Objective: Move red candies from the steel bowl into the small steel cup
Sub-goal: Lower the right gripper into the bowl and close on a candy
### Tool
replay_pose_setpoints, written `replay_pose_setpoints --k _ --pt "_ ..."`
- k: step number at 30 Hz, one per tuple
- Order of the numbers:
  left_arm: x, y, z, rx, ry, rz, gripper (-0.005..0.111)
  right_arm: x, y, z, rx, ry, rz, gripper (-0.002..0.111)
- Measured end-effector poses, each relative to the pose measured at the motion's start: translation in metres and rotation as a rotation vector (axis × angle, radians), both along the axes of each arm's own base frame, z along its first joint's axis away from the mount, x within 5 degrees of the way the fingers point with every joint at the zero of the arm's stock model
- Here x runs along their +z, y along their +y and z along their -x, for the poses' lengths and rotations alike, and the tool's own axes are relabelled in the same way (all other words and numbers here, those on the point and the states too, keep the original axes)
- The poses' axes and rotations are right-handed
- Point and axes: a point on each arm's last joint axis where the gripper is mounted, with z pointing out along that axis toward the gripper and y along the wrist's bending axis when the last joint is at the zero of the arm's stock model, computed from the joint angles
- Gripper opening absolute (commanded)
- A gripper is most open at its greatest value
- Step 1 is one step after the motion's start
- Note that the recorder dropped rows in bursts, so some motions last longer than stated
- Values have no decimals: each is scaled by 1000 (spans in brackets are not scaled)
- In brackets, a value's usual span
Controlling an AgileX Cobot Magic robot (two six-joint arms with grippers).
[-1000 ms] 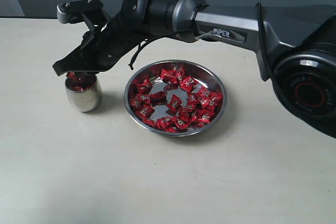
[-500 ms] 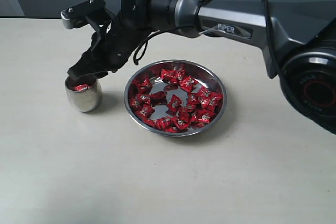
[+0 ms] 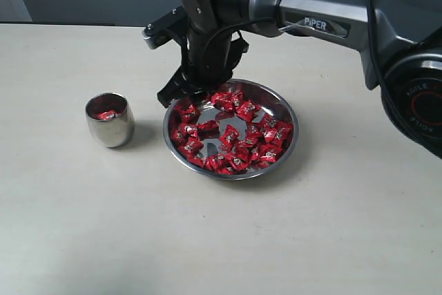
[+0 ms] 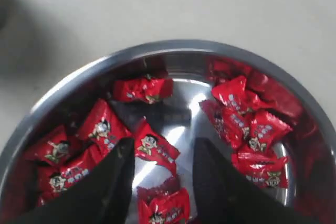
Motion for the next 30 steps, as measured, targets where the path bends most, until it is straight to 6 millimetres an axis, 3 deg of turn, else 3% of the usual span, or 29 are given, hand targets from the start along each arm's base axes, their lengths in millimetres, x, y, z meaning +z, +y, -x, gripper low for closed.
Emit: replay_pose_setpoints --k 13,21,30 --pt "0 0 0 0 0 0 0 -10 -30 0 -104 186 85 37" --pt "0 0 0 0 0 0 0 -26 -32 10 -76 274 90 37" --pt "0 0 0 0 0 0 0 -38 -25 9 -68 286 40 37"
